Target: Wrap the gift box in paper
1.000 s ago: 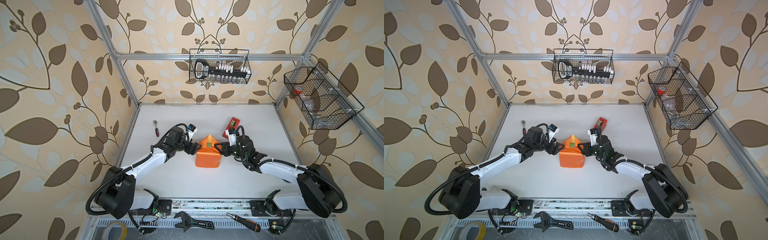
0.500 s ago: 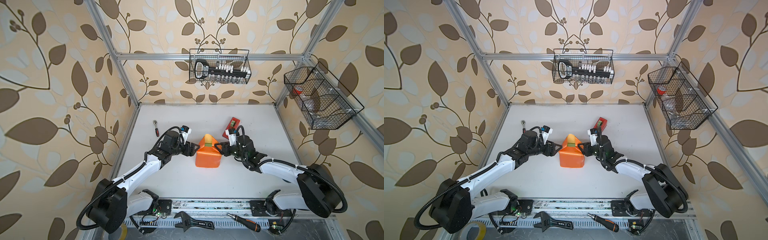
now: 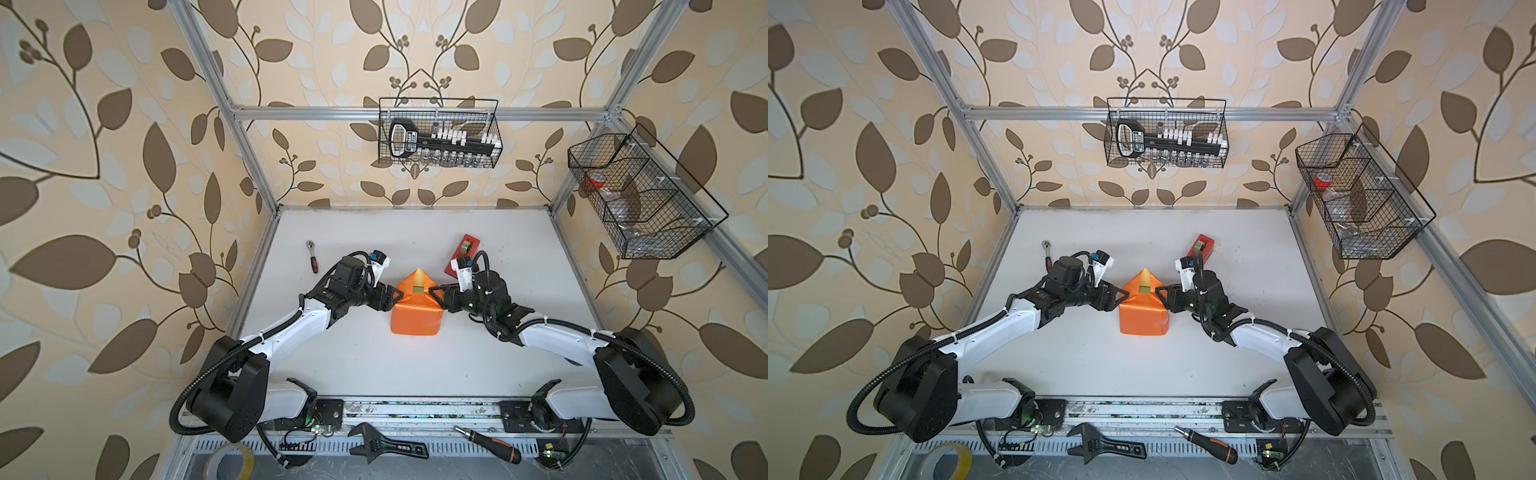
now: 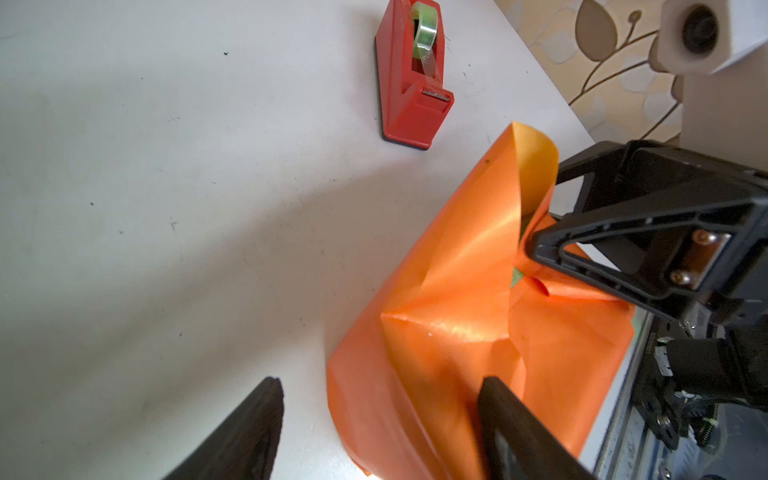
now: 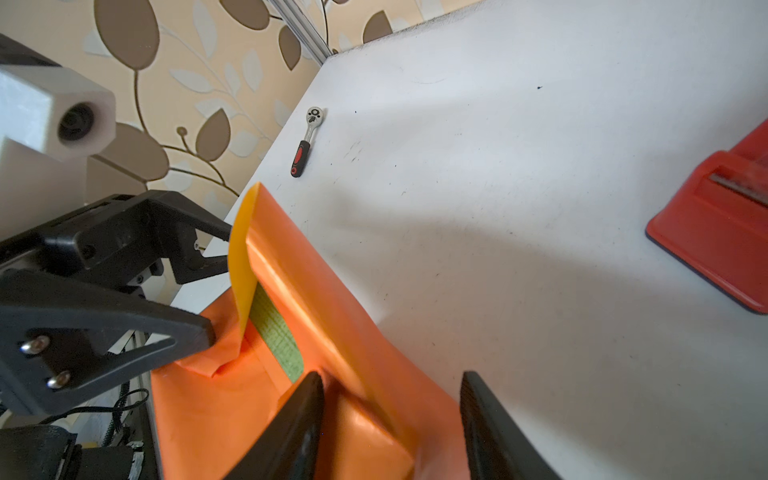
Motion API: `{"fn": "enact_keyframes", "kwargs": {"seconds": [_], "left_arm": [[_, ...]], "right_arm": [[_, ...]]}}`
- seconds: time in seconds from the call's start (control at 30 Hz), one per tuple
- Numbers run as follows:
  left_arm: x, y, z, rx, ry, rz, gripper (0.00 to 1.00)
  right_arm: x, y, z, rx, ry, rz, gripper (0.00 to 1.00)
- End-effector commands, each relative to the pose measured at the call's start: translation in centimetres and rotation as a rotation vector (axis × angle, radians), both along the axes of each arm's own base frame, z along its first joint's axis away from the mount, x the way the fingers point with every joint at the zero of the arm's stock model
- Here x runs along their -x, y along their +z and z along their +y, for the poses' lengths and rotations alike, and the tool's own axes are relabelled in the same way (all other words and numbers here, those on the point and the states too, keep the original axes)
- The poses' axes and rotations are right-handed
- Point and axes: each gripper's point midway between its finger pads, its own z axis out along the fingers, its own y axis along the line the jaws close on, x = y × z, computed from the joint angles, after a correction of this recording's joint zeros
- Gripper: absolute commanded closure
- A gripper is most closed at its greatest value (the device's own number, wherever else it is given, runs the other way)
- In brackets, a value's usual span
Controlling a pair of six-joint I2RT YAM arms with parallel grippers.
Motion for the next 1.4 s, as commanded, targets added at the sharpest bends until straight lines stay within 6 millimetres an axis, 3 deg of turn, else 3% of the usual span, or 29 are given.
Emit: {"fn": "enact_keyframes", "kwargs": {"seconds": [0.0,0.43,0.87,1.37], "left_arm": [[-0.7,1.5,-0.9,-0.014,-0.09,-0.078,0.25],[-1.8,-0.2,-2.9,-0.06,-0.273,-0.067,0.35],[-1.4,-0.7,-4.6,-0.028,-0.442,-0.099,0.62],[-1.0,1.0,-5.5,0.018,-0.528,-0.17,0.78]], "right_arm": [[2.0,-4.7,-1.5,0.125,0.012,0.136,0.47],[1.9,-5.0,-1.6,0.13,0.016,0.137,0.48],[1.9,-5.1,-1.4,0.128,0.021,0.138,0.49],[1.8,-5.1,-1.5,0.13,0.021,0.137,0.49]]}}
